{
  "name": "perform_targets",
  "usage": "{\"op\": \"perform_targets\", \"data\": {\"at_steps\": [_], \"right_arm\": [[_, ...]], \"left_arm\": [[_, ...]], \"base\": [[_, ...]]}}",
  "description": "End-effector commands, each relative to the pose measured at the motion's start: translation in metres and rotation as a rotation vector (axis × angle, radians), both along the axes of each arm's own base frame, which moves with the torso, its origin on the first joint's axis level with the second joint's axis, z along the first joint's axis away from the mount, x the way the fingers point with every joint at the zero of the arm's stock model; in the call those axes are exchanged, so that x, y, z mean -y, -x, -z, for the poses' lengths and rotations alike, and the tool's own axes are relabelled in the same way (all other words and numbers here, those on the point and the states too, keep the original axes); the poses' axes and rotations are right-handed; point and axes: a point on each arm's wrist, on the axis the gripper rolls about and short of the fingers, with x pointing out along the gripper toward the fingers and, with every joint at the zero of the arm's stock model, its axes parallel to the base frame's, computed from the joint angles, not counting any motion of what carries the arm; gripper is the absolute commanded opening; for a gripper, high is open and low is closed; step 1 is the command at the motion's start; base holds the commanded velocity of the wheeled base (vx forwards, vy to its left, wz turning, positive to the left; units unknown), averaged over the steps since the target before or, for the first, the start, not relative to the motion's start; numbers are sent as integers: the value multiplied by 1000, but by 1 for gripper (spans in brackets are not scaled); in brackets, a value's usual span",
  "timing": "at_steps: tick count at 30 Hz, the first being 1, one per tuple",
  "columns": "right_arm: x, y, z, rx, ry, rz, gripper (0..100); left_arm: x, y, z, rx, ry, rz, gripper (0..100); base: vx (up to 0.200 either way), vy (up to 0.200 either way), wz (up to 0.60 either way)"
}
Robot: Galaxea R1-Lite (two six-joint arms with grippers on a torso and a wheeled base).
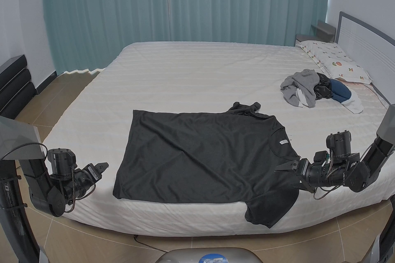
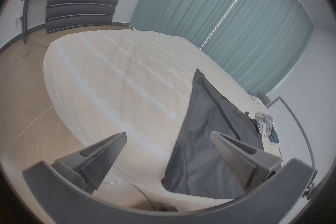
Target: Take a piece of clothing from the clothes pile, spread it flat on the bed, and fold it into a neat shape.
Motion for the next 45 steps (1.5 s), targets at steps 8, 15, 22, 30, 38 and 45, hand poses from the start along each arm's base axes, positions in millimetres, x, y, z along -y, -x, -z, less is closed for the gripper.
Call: {"op": "perform_targets", "data": {"at_steps": [8, 15, 22, 30, 38, 45], "right_arm": [[-1, 0, 1, -1, -2, 0, 100], [0, 0, 1, -2, -3, 3, 100], [0, 0, 0, 1, -3, 4, 100], [0, 0, 1, -2, -3, 1, 100], [0, -1, -1, 7, -4, 6, 100], [-1, -13, -8, 66, 28, 50, 100]], "left_arm": [[2, -1, 3, -9, 6, 6, 100], [2, -2, 4, -10, 7, 5, 100], [3, -5, 3, 1, 38, -13, 100], [4, -4, 5, -7, 47, -15, 100], [4, -5, 4, -4, 47, -16, 100], [2, -4, 8, -18, 50, -21, 100]], "base": [[200, 0, 0], [57, 0, 0], [0, 0, 0], [0, 50, 0], [0, 175, 0], [0, 0, 0]]}}
